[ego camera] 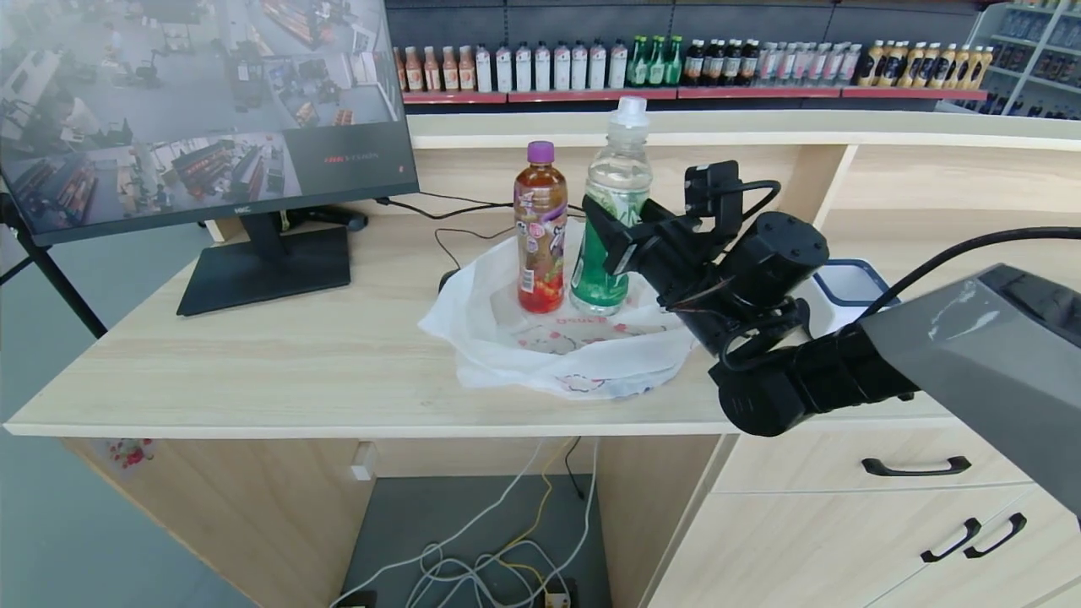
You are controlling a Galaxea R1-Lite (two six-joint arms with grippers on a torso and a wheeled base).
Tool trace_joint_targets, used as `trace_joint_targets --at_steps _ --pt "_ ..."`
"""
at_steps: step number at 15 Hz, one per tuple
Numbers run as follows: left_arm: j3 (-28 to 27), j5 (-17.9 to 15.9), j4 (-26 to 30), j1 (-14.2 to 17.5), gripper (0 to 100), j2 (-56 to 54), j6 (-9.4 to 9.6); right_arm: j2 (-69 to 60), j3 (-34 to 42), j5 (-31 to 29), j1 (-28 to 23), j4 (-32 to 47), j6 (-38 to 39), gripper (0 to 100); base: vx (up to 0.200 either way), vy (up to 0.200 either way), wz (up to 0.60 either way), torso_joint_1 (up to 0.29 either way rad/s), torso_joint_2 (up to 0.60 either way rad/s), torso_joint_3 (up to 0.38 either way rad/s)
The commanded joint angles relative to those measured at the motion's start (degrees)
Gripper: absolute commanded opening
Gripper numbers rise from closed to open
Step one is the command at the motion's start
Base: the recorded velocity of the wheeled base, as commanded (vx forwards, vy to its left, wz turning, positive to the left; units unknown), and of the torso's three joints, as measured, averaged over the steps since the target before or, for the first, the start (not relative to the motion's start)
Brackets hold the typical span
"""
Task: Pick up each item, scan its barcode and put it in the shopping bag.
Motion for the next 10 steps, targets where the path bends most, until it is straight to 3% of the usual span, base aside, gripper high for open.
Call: trace_joint_targets --at_steps 1,10 --pt "0.0 0.0 0.0 0.0 100 -0.02 -0.03 1.31 0.01 -0.1 0.23 -0.12 -0.05 0 0.0 0.0 0.0 0.0 0.0 0.0" --pt "0.0 0.0 0.0 0.0 100 -0.02 -0.03 4.21 0.45 1.05 0.31 -1.88 -1.37 0 0.0 0.0 0.0 0.0 0.0 0.0"
